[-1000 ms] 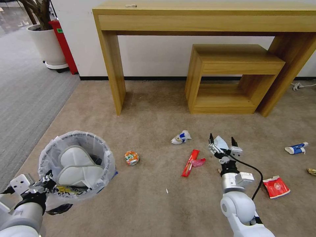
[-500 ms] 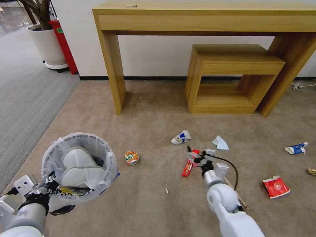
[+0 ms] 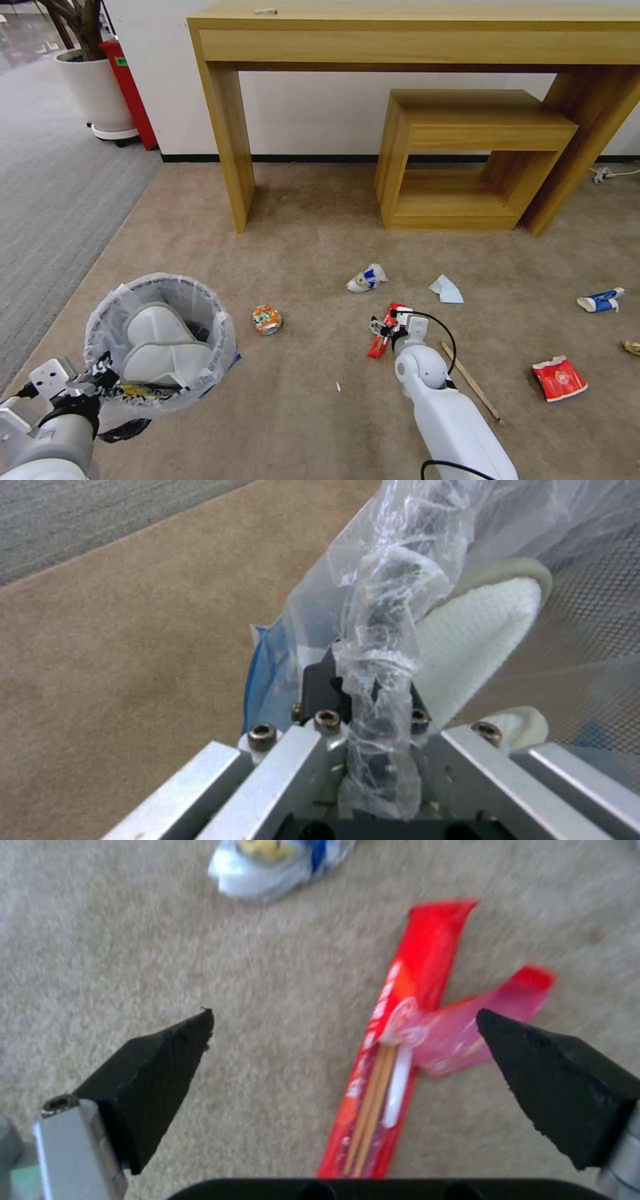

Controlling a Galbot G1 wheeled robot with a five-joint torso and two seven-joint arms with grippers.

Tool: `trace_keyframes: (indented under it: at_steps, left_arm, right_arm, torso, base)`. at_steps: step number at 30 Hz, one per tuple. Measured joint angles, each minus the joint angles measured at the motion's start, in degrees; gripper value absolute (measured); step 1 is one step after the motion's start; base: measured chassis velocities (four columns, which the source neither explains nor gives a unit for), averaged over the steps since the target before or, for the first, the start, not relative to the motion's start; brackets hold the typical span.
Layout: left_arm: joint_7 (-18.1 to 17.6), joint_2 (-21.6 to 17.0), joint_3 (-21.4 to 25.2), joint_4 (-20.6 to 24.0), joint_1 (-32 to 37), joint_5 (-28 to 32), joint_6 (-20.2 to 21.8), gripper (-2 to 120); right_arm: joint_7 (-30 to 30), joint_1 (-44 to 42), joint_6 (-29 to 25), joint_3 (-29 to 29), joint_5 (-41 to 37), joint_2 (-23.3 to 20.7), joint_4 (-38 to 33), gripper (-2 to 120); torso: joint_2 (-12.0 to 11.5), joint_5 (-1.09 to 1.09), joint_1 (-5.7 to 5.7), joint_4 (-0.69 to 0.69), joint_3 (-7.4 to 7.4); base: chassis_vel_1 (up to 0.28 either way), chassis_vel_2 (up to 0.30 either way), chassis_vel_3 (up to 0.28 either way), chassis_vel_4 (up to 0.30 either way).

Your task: Pick up the trash bin and place the garbage on the floor into it.

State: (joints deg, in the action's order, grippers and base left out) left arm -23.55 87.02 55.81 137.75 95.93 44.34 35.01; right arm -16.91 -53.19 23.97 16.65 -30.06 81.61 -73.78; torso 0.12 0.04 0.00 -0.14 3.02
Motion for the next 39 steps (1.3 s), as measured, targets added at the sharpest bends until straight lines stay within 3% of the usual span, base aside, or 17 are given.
trace_keyframes:
  at_steps: [18, 31, 37, 39]
  left_arm:
    - [0.0, 0.1, -0.3, 0.3, 0.6, -0.5, -0.1, 0]
    - [0.2, 0.0, -0.3, 0.4, 0.9, -0.4, -0.5, 0]
    - [0.2, -0.1, -0.3, 0.3, 0.8, -0.3, -0.6, 0]
    - [0.2, -0.1, -0.2, 0.2, 0.8, -0.3, -0.6, 0]
  right_arm:
    - [1.2, 7.9, 1.3, 2.2, 6.7, 4.4, 13.5, 94]
    - [2.8, 11.6, 0.5, 4.6, 11.7, 4.7, 21.8, 100]
    - [3.2, 12.6, 0.1, 5.6, 12.9, 5.2, 24.4, 88]
    - [3.3, 12.8, -0.1, 5.8, 13.4, 5.2, 24.9, 76]
  torso:
    - [0.0, 0.00, 0.00, 0.00, -0.01]
    - [0.0, 0.00, 0.00, 0.00, 0.00]
    - [0.0, 0.00, 0.00, 0.00, -0.01]
    - [0.0, 0.00, 0.00, 0.00, -0.01]
  base:
    - [0.000, 0.000, 0.000, 0.000]
    - [0.000, 0.000, 0.000, 0.000]
    - [0.000, 0.000, 0.000, 0.000]
    - [0.000, 0.000, 0.000, 0.000]
